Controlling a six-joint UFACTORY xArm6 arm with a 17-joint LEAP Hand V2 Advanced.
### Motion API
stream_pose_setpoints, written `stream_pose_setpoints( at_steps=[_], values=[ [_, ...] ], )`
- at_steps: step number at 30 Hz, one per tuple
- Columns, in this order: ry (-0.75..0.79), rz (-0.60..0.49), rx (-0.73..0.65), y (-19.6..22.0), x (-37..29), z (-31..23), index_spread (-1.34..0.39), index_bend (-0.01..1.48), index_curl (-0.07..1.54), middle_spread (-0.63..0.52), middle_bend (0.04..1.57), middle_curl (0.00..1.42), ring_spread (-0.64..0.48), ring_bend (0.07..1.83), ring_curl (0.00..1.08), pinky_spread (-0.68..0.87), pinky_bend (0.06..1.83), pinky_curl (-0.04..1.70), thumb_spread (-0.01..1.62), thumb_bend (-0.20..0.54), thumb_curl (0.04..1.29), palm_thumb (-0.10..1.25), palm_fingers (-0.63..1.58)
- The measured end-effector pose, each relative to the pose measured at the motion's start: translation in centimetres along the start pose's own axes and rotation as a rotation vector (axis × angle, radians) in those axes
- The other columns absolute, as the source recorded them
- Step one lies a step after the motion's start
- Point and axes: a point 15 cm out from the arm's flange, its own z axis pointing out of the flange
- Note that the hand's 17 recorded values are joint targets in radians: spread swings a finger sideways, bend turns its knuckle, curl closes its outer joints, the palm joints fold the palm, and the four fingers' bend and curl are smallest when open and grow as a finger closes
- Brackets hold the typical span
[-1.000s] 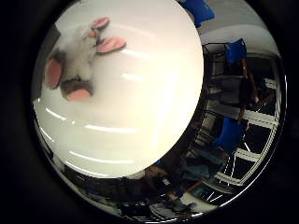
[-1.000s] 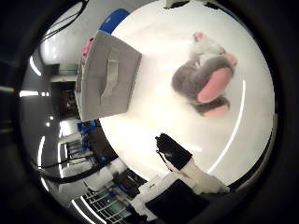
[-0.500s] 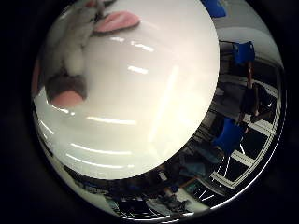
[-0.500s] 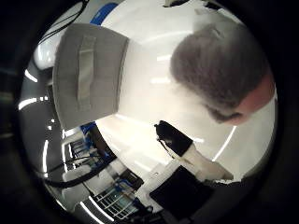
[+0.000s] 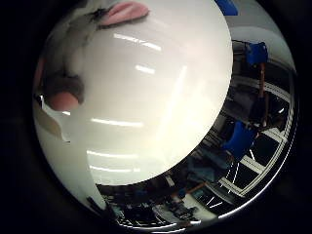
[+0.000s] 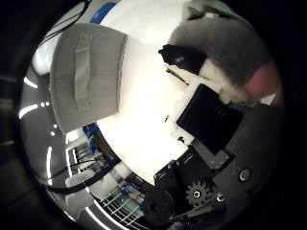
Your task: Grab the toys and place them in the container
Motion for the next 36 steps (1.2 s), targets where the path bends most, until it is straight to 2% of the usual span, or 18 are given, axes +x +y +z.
stream_pose_setpoints(
  at_steps=[4, 8, 18, 27, 32, 36],
  values=[
    [0.008, 0.009, 0.013, 0.7, 0.0, -1.9, -0.28, 0.96, 0.61, -0.14, 1.25, 0.69, -0.22, 1.33, 0.60, -0.27, 1.33, 0.62, 1.04, -0.005, 0.48, 1.01, 1.20],
    [0.016, 0.027, 0.026, 2.1, -0.1, -4.5, -0.26, 1.03, 0.69, -0.13, 1.33, 0.71, -0.21, 1.39, 0.65, -0.22, 1.38, 0.70, 1.00, -0.011, 0.54, 1.04, 1.13],
    [0.012, 0.062, 0.022, 7.6, -2.7, -12.1, -0.25, 1.02, 0.77, -0.12, 1.38, 0.70, -0.20, 1.43, 0.68, -0.18, 1.33, 0.83, 0.97, -0.013, 0.64, 1.05, 1.10],
    [0.083, 0.096, 0.118, 12.9, -5.9, -21.5, -0.26, 0.98, 0.82, -0.11, 1.39, 0.69, -0.19, 1.44, 0.68, -0.19, 1.26, 0.93, 0.97, -0.016, 0.69, 1.03, 1.12],
    [0.102, 0.093, 0.216, 14.2, -8.8, -25.9, -0.27, 0.96, 0.84, -0.12, 1.38, 0.68, -0.19, 1.44, 0.68, -0.20, 1.23, 0.98, 0.97, -0.015, 0.70, 1.03, 1.12],
    [0.130, 0.072, 0.269, 13.5, -12.0, -28.7, -0.27, 0.95, 0.85, -0.12, 1.38, 0.68, -0.19, 1.45, 0.67, -0.20, 1.21, 1.01, 0.96, -0.015, 0.70, 1.03, 1.13]
  ],
)
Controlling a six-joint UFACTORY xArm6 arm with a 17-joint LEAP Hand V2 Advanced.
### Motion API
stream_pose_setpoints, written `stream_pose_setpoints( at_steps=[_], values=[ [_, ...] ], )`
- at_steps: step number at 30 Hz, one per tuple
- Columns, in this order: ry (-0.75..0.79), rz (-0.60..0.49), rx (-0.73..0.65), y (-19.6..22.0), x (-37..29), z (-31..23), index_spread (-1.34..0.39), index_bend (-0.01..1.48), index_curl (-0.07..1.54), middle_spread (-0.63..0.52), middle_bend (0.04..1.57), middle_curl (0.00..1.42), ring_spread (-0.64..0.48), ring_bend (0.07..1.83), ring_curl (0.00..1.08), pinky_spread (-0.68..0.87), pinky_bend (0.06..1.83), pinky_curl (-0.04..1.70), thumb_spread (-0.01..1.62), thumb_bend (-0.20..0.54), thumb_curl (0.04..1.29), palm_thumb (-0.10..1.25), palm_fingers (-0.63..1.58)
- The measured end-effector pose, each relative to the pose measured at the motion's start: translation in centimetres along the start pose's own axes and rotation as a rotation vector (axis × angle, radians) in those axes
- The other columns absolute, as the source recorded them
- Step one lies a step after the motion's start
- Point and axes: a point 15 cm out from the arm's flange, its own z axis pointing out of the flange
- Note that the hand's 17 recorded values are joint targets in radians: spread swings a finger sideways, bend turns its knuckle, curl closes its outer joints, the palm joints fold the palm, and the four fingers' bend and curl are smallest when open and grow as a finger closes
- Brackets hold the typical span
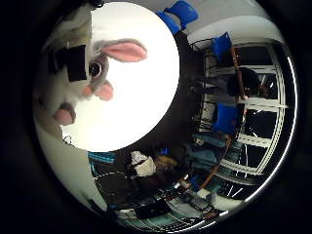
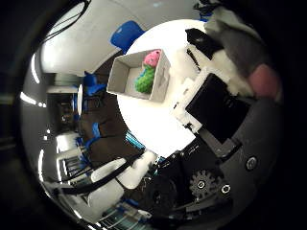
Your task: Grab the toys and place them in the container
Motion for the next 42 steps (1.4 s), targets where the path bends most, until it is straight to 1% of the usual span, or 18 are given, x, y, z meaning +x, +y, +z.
stream_pose_setpoints(
  at_steps=[5, 14, 20, 25, 31, 33, 36, 38, 39, 40, 41, 42],
  values=[
    [-0.005, -0.035, 0.058, -2.0, -4.4, -2.3, -0.27, 0.94, 0.87, -0.12, 1.38, 0.68, -0.19, 1.45, 0.67, -0.21, 1.19, 1.04, 0.95, -0.016, 0.71, 1.02, 1.13],
    [-0.025, -0.102, 0.136, -5.9, -12.7, -4.9, -0.27, 0.94, 0.88, -0.12, 1.38, 0.67, -0.18, 1.45, 0.66, -0.22, 1.16, 1.07, 0.95, -0.018, 0.72, 1.01, 1.14],
    [-0.098, -0.131, 0.195, -9.0, -18.9, -5.5, -0.27, 0.94, 0.88, -0.12, 1.38, 0.67, -0.18, 1.45, 0.66, -0.22, 1.15, 1.09, 0.95, -0.016, 0.72, 1.01, 1.14],
    [-0.183, -0.144, 0.215, -12.0, -22.9, -4.3, -0.27, 0.94, 0.88, -0.12, 1.38, 0.67, -0.19, 1.45, 0.66, -0.23, 1.15, 1.10, 0.95, -0.016, 0.72, 1.01, 1.14],
    [-0.254, -0.153, 0.173, -14.0, -25.0, -1.3, -0.27, 0.94, 0.88, -0.12, 1.39, 0.68, -0.20, 1.41, 0.67, -0.23, 1.15, 1.10, 0.97, -0.021, 0.71, 0.98, 1.12],
    [-0.280, -0.152, 0.165, -14.5, -25.5, -0.6, -0.27, 0.90, 0.87, -0.12, 1.36, 0.66, -0.21, 1.38, 0.65, -0.25, 1.11, 1.05, 1.01, -0.032, 0.68, 0.91, 1.13],
    [-0.296, -0.158, 0.141, -15.1, -25.8, 0.8, -0.28, 0.71, 0.82, -0.13, 1.27, 0.62, -0.22, 1.34, 0.61, -0.34, 1.04, 0.92, 1.07, -0.031, 0.63, 0.82, 1.13],
    [-0.292, -0.163, 0.112, -15.1, -25.7, 1.9, -0.30, 0.44, 0.77, -0.15, 1.15, 0.57, -0.24, 1.30, 0.57, -0.47, 1.01, 0.82, 1.10, -0.031, 0.59, 0.76, 0.97],
    [-0.289, -0.168, 0.100, -15.0, -25.5, 2.3, -0.34, 0.32, 0.74, -0.17, 1.07, 0.55, -0.25, 1.26, 0.55, -0.51, 1.00, 0.79, 1.12, -0.024, 0.57, 0.75, 0.82],
    [-0.293, -0.179, 0.088, -15.0, -25.5, 2.8, -0.38, 0.27, 0.71, -0.19, 1.01, 0.54, -0.25, 1.22, 0.54, -0.50, 0.95, 0.77, 1.13, -0.022, 0.55, 0.73, 0.66],
    [-0.294, -0.191, 0.076, -14.9, -25.5, 3.2, -0.43, 0.32, 0.71, -0.19, 0.95, 0.52, -0.24, 1.13, 0.52, -0.41, 0.83, 0.77, 1.15, -0.022, 0.54, 0.72, 0.40],
    [-0.297, -0.205, 0.064, -14.8, -25.4, 3.7, -0.47, 0.34, 0.67, -0.19, 0.88, 0.49, -0.21, 1.06, 0.48, -0.29, 0.77, 0.76, 1.16, -0.020, 0.52, 0.72, 0.30]
  ],
)
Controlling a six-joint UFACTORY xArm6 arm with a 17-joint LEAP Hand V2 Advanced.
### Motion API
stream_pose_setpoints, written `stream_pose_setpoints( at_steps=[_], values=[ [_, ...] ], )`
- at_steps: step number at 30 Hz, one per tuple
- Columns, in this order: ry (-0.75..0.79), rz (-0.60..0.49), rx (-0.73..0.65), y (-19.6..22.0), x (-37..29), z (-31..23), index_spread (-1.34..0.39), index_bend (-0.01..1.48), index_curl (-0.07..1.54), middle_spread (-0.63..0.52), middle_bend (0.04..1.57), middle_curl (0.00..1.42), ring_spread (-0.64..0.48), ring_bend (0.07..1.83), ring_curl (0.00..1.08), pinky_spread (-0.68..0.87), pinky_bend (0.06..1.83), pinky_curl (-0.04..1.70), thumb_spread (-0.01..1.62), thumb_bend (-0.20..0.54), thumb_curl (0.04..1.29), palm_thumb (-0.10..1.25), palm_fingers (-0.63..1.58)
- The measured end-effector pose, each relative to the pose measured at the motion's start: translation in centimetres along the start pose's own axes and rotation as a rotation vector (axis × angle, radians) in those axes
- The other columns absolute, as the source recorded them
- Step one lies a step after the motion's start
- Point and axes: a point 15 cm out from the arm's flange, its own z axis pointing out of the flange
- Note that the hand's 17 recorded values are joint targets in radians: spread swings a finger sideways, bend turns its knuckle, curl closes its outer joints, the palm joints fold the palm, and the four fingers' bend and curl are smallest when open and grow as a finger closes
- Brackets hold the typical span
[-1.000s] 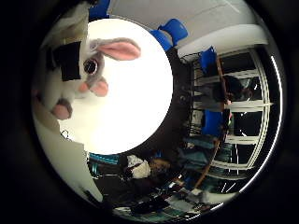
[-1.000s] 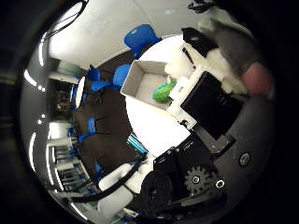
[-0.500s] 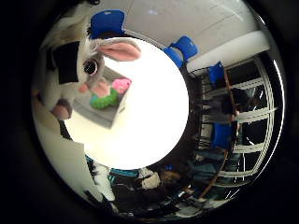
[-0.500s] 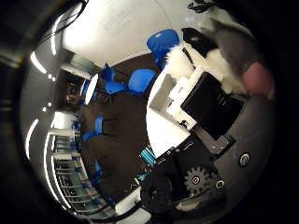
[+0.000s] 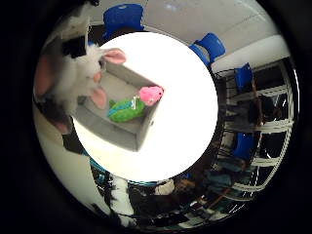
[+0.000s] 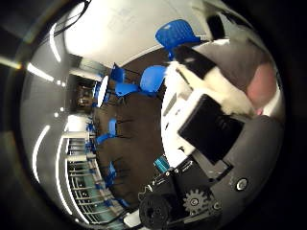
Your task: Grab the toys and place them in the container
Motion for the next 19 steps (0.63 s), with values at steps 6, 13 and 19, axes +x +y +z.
stream_pose_setpoints(
  at_steps=[6, 13, 19],
  values=[
    [-0.040, -0.068, -0.090, 1.6, 1.4, 2.2, -0.52, 0.33, 0.50, -0.05, 0.49, 0.34, 0.11, 0.61, 0.28, 0.37, 0.62, 0.58, 1.19, -0.019, 0.45, 0.69, -0.01],
    [-0.033, -0.033, -0.073, 3.6, 5.1, 0.6, -0.50, 0.22, 0.40, -0.02, 0.32, 0.30, 0.18, 0.44, 0.22, 0.49, 0.48, 0.44, 1.19, -0.018, 0.42, 0.69, 0.09],
    [-0.046, 0.050, -0.100, 9.4, 8.8, -2.7, -0.48, 0.17, 0.34, -0.01, 0.24, 0.30, 0.19, 0.36, 0.21, 0.49, 0.43, 0.38, 1.20, -0.022, 0.40, 0.64, 0.14]
  ],
)
